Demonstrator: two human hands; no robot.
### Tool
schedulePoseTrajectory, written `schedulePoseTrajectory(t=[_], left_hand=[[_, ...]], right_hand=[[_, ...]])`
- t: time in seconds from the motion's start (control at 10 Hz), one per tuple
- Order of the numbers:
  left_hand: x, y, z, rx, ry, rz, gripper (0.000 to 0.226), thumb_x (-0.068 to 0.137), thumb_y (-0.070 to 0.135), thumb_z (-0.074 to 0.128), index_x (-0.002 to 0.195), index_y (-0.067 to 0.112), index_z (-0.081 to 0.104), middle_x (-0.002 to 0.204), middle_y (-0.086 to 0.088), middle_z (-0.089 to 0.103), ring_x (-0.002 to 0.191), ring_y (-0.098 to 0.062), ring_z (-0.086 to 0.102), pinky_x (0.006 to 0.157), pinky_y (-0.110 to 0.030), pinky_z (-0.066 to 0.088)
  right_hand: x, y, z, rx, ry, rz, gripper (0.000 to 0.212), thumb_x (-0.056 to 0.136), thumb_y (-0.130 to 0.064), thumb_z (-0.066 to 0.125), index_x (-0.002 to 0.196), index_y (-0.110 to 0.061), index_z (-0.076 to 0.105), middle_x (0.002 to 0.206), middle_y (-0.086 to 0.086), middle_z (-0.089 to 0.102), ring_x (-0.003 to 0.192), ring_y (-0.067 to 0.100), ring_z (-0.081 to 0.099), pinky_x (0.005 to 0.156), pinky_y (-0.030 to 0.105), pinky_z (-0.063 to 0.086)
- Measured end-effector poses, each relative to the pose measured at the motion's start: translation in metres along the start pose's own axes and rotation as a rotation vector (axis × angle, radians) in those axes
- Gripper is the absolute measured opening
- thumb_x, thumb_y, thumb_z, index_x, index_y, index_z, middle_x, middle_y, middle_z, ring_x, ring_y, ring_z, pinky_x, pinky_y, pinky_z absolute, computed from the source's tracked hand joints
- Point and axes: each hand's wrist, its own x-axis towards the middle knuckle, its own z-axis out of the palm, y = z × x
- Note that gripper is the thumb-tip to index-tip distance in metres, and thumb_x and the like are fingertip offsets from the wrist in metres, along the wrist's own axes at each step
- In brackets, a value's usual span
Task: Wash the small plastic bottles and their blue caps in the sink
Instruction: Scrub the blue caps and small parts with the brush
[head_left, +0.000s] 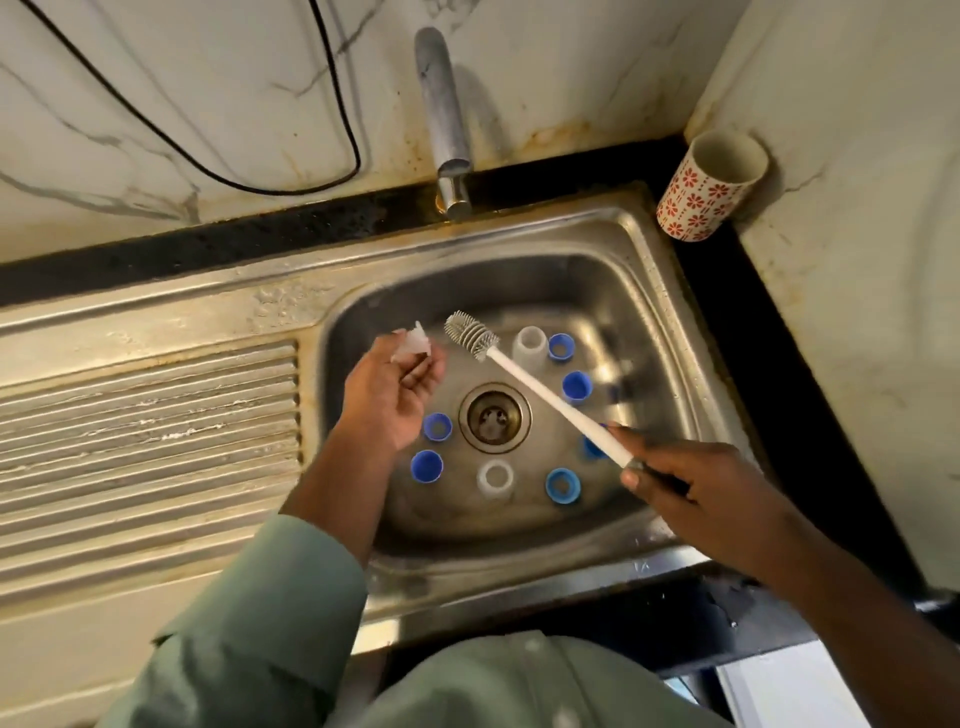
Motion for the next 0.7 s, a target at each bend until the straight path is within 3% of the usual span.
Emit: schedulePoseTrajectory(t=[0.1,0.2,0.3,0.4,0.5,0.6,0.7], left_hand=[[-0.031,0.008,-0.004,0.075,-0.006,0.035,0.018,0.091,0.023,0.067,0.094,0.006,0.063,0.065,-0.007,0.061,0.059,-0.015,0.056,0.052,-0.023,0.053],[-0.051,0.014,-0.008,0.099,0.027,0.102,0.024,0.093,0.032,0.067,0.091,0.008,0.065,0.065,-0.004,0.058,0.060,-0.013,0.054,0.055,-0.024,0.053],[-0.063,0.022,-0.020,0.036,0.019,0.163,0.031,0.096,0.038,0.061,0.103,0.009,0.065,0.072,-0.005,0.066,0.063,-0.013,0.061,0.059,-0.025,0.054],[-0.071,0.027,-0.030,0.066,-0.009,0.204,0.024,0.097,0.032,0.061,0.102,0.009,0.065,0.073,-0.006,0.071,0.069,-0.015,0.063,0.072,-0.029,0.051],[-0.076,0.030,-0.036,0.154,-0.018,0.239,0.022,0.092,0.020,0.067,0.110,0.008,0.065,0.088,-0.008,0.070,0.073,-0.014,0.068,0.064,-0.026,0.056],[-0.081,0.036,-0.039,0.121,-0.047,0.245,0.023,0.093,0.018,0.066,0.113,0.005,0.064,0.096,-0.011,0.072,0.083,-0.017,0.072,0.068,-0.030,0.058],[-0.086,0.038,-0.044,0.012,-0.177,0.180,0.032,0.098,0.024,0.058,0.119,0.001,0.059,0.090,-0.013,0.072,0.084,-0.021,0.073,0.074,-0.033,0.060]], right_hand=[[-0.011,-0.013,0.009,-0.089,0.017,-0.148,0.045,0.093,-0.028,0.062,0.137,-0.034,0.054,0.079,-0.036,0.054,0.063,0.001,0.055,0.049,0.009,0.036],[-0.015,-0.020,0.017,-0.156,0.050,-0.230,0.045,0.093,-0.031,0.062,0.137,-0.034,0.054,0.068,-0.022,0.053,0.063,0.002,0.053,0.050,0.012,0.038],[-0.024,-0.028,0.019,-0.286,0.118,-0.388,0.045,0.089,-0.030,0.064,0.133,-0.029,0.058,0.064,-0.021,0.044,0.050,-0.003,0.044,0.050,0.014,0.043],[-0.030,-0.041,0.014,-0.515,0.186,-0.503,0.049,0.078,-0.030,0.075,0.126,-0.028,0.065,0.066,-0.012,0.058,0.043,0.006,0.049,0.038,0.019,0.041],[-0.027,-0.039,0.010,-0.689,0.262,-0.546,0.069,0.060,-0.024,0.091,0.125,-0.025,0.067,0.068,-0.005,0.062,0.036,0.014,0.049,0.032,0.021,0.040],[-0.028,-0.042,0.014,-0.676,0.192,-0.539,0.059,0.072,-0.021,0.085,0.127,-0.028,0.065,0.071,-0.012,0.059,0.044,0.010,0.049,0.038,0.024,0.043],[-0.032,-0.069,0.003,0.450,-0.245,0.013,0.028,0.093,-0.019,0.062,0.117,-0.031,0.069,0.065,-0.008,0.059,0.045,0.009,0.044,0.039,0.021,0.039]])
